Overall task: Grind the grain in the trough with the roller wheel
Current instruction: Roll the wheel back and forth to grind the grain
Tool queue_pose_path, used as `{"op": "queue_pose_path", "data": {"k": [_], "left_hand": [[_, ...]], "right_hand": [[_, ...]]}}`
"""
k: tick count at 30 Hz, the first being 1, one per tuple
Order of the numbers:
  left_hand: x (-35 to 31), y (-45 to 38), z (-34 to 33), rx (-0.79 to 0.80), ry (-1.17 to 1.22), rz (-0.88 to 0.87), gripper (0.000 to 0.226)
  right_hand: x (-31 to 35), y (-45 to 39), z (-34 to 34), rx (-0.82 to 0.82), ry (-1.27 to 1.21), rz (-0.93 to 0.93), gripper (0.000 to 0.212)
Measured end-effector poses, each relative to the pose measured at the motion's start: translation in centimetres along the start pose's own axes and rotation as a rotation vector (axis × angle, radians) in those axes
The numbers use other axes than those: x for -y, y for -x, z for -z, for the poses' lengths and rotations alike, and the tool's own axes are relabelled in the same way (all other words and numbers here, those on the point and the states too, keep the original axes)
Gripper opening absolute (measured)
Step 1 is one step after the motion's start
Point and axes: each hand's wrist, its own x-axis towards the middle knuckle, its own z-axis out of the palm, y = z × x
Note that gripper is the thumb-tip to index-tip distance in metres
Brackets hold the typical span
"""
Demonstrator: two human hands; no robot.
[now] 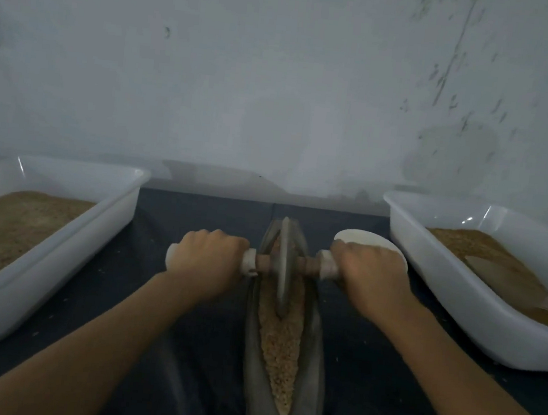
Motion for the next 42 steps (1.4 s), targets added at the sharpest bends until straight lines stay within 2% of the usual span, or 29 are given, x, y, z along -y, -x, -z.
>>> {"op": "queue_pose_path", "data": {"k": [3,6,7,10,12,16,20,23,27,30,32,35,37,40,42], "left_hand": [[0.4,-0.5,0.0,0.049,0.052,-0.010,0.018],[0.2,1.9,0.8,0.041,0.010,-0.062,0.018],[0.2,3.1,1.2,0.038,-0.007,-0.082,0.020],[0.2,6.0,2.4,0.002,-0.092,-0.128,0.032],[0.3,6.7,2.8,-0.016,-0.123,-0.127,0.034],[0.4,4.6,1.8,-0.027,-0.154,-0.087,0.031],[1.0,0.1,-0.7,-0.072,-0.104,-0.045,0.026],[1.4,-2.2,-1.6,-0.098,-0.038,-0.003,0.023],[1.2,0.7,-1.1,-0.062,-0.002,-0.003,0.021],[1.3,5.0,-0.2,-0.055,0.002,-0.058,0.025],[1.3,7.2,0.9,-0.119,-0.008,-0.155,0.036],[1.2,7.8,2.2,-0.152,-0.084,-0.206,0.057],[0.9,6.5,1.4,-0.145,-0.142,-0.168,0.050],[0.6,2.2,-0.2,-0.171,-0.113,-0.038,0.030],[0.6,-0.4,-0.9,-0.158,-0.082,0.003,0.025]], "right_hand": [[-0.4,-1.6,0.0,0.035,-0.011,0.011,0.023],[-0.4,1.4,1.0,0.069,-0.077,0.008,0.024],[-0.3,3.0,1.3,0.075,-0.085,0.012,0.027],[-0.4,6.7,2.7,-0.042,-0.140,0.015,0.048],[-0.5,7.6,3.1,-0.053,-0.143,0.035,0.054],[-0.4,5.8,2.0,-0.024,-0.074,0.015,0.047],[-1.2,0.8,-0.4,0.043,0.015,-0.040,0.026],[-1.1,-1.6,-0.6,0.076,0.030,-0.063,0.022],[-0.4,0.5,1.6,0.068,0.063,-0.010,0.025],[0.3,4.8,4.0,-0.046,0.021,0.068,0.039],[0.3,6.9,5.2,-0.138,-0.043,0.087,0.045],[0.0,7.4,4.9,-0.077,-0.095,0.072,0.050],[0.0,6.0,3.4,-0.016,-0.103,0.037,0.046],[-0.4,1.9,0.7,0.063,0.012,-0.047,0.027],[-0.9,-0.6,-0.5,0.074,-0.017,-0.073,0.024]]}}
